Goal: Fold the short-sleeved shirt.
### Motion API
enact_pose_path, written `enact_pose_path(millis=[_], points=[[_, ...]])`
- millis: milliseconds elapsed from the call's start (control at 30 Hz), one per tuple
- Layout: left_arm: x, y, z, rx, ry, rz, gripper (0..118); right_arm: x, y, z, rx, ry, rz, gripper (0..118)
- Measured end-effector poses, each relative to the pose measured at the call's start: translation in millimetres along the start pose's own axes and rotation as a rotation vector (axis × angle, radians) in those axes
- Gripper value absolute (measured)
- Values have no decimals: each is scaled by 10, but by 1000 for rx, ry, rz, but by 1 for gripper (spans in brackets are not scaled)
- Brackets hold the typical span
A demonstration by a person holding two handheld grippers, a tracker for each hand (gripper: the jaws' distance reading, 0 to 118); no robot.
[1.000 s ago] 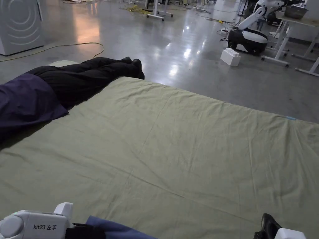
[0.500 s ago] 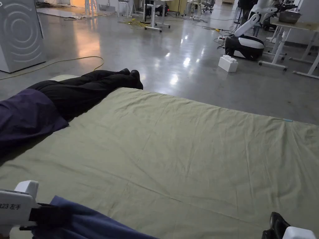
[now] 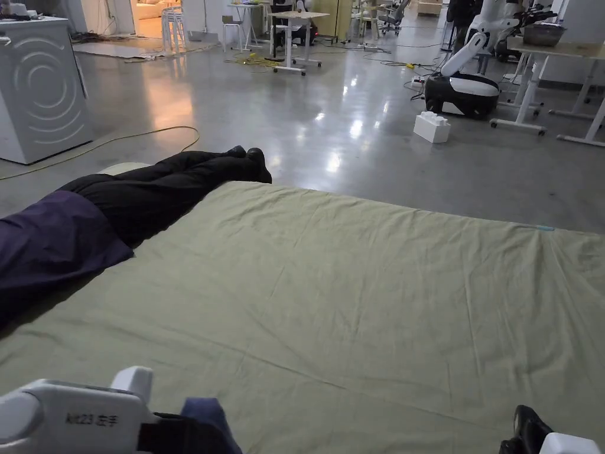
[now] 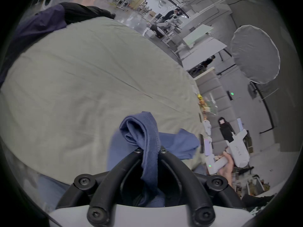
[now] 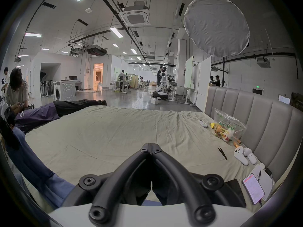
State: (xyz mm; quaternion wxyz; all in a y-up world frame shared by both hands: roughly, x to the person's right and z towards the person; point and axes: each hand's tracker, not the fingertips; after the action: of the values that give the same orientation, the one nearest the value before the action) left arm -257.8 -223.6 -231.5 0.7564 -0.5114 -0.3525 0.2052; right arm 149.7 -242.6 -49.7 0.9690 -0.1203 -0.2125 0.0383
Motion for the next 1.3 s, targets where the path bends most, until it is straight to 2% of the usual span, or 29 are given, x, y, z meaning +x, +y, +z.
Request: enact_pose_path(millis=[200,400,633,733,767,833,867,900,1067,1133,1167,1267,1300], points=[[292,-136,-719,-33,22,-33,10,123,-68,54,-12,-12,-15,0],[419,-336,-1513,-106,184,-80,10,272,-134,138,-26,-34,-19,0],[413,-572,-2022,-200,306,-122,11,417,-214,199,-51,-65,-33,0],[399,-594,-2027,-175,293,-96,26,451,-243,213,-61,-72,-41,0],[403,-594,-2010,-170,271,-83,34,461,-253,219,-69,-73,-49,0],[412,-572,-1949,-168,221,-63,60,473,-268,226,-75,-76,-53,0],[420,-554,-1908,-172,185,-62,68,477,-273,228,-76,-75,-51,0],[417,-538,-1842,-163,159,-63,71,480,-276,233,-77,-76,-49,0],[346,-412,-1452,-74,118,-51,70,495,-275,262,-83,-78,-42,0],[311,-395,-1332,-42,129,-62,66,495,-284,267,-86,-81,-41,0],[290,-399,-1317,-31,168,-74,60,493,-290,269,-89,-82,-41,0],[237,-448,-1411,-50,271,-106,25,469,-311,261,-98,-79,-38,0],[226,-475,-1468,-65,258,-97,24,460,-316,258,-102,-77,-38,0]])
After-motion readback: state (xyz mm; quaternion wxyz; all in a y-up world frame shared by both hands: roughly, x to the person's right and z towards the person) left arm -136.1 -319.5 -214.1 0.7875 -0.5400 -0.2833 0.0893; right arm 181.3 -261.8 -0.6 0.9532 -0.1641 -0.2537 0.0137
